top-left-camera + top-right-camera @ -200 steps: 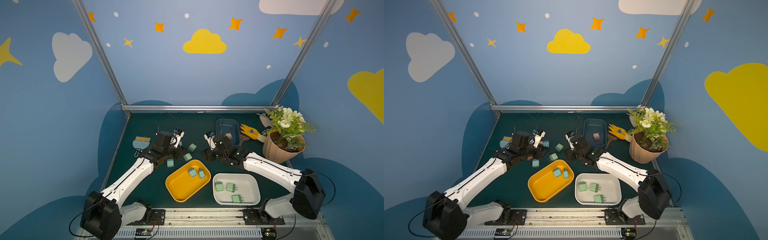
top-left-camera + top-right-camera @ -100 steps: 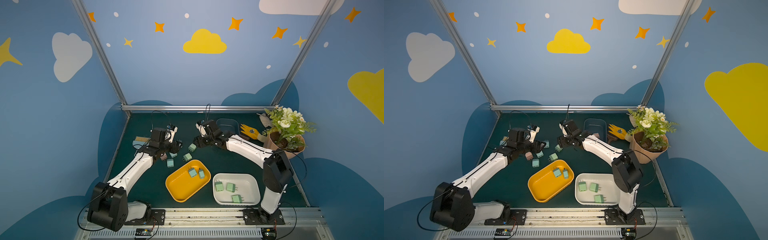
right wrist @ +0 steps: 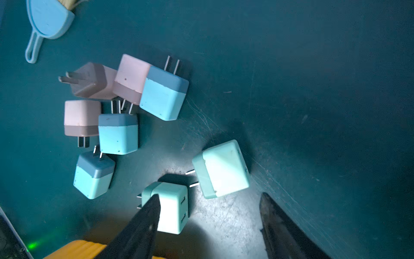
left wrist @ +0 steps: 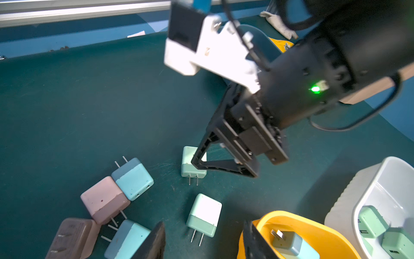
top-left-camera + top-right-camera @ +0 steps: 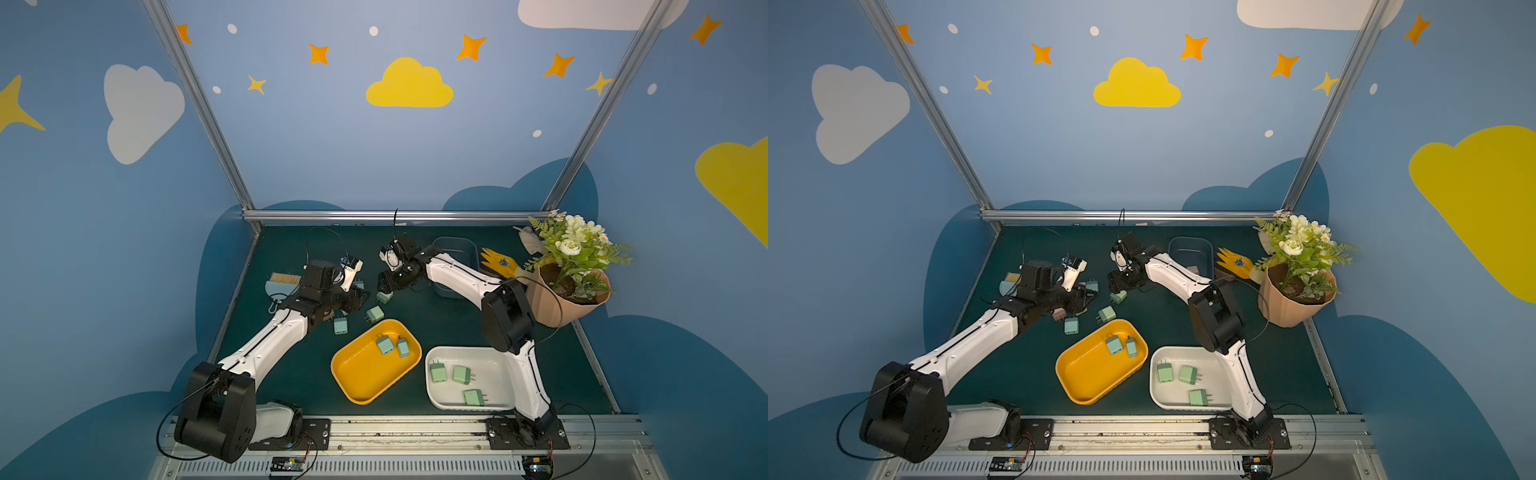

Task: Place the plugs by color into the storage box
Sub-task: Pick up the plug from the center of the board.

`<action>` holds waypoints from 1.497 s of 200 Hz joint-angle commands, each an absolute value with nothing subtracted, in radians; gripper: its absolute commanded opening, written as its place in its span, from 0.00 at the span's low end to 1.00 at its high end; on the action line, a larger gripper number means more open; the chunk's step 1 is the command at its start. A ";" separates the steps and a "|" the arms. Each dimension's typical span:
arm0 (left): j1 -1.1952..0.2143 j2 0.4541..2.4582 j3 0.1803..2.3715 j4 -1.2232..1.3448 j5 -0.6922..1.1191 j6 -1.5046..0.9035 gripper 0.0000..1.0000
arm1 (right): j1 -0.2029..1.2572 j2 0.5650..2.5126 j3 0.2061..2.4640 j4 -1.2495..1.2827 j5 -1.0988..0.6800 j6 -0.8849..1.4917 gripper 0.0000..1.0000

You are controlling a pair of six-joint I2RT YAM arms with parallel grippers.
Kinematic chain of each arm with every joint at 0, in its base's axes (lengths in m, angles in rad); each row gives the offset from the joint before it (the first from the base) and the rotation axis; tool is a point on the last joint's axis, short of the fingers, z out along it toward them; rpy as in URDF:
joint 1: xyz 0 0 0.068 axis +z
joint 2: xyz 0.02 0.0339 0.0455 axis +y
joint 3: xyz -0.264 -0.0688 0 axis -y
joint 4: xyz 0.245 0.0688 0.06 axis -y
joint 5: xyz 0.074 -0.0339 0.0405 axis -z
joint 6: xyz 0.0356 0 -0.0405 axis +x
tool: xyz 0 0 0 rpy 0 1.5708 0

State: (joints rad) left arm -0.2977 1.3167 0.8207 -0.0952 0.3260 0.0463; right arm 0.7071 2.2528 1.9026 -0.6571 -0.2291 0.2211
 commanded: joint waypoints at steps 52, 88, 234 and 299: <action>-0.341 1.351 0.808 -0.080 0.407 0.097 0.56 | 0.694 2.373 2.018 -0.772 -0.285 0.172 0.68; -0.344 1.353 0.813 -0.087 0.422 0.102 0.56 | 0.707 2.410 2.067 -0.807 -0.229 0.115 0.65; -0.318 1.275 0.817 -0.091 0.490 0.114 0.56 | 0.736 2.379 2.042 -0.810 -0.202 0.017 0.48; -0.316 1.207 0.794 -0.031 0.499 0.086 0.56 | 0.732 2.286 1.997 -0.794 -0.232 0.071 0.40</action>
